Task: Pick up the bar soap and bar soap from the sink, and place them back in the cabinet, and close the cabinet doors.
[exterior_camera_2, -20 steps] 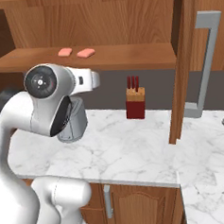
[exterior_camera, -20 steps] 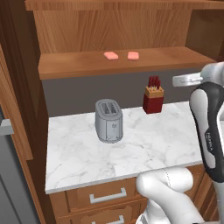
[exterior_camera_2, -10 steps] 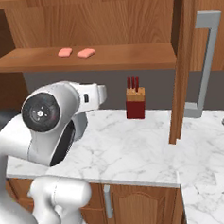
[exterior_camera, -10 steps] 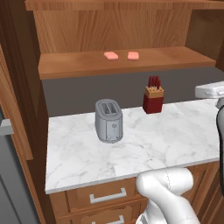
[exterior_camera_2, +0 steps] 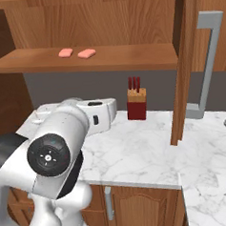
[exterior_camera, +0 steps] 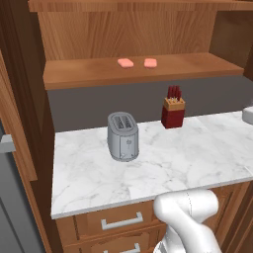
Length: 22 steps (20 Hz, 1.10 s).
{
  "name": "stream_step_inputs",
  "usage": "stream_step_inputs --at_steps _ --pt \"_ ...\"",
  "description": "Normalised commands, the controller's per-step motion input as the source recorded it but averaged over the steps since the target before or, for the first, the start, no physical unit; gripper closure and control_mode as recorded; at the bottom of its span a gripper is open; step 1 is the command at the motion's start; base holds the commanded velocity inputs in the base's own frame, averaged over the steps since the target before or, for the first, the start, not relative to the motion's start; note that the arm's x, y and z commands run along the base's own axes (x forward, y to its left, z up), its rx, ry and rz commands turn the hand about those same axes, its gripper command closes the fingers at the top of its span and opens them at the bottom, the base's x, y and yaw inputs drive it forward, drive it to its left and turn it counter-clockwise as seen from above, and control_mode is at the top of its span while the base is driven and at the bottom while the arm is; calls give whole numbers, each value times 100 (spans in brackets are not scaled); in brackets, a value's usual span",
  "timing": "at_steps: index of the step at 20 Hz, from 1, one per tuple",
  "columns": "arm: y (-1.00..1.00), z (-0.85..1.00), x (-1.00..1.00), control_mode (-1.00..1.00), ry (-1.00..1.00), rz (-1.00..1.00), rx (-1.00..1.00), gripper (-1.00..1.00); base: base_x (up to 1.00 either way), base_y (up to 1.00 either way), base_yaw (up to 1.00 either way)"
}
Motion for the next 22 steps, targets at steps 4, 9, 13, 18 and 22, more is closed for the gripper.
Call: stream_step_inputs --at_steps 4,9,13,18,22 --pt "-32 0 -34 -100 -4 0 0 -100 0 0 0" --pt "-34 0 -34 -100 -1 0 0 -100 0 0 0" --pt "-32 0 -30 -100 0 0 0 -100 0 0 0" --pt "-25 0 -17 -100 0 0 0 -100 0 0 0" --pt "-21 0 -8 -100 0 0 0 -100 0 0 0"
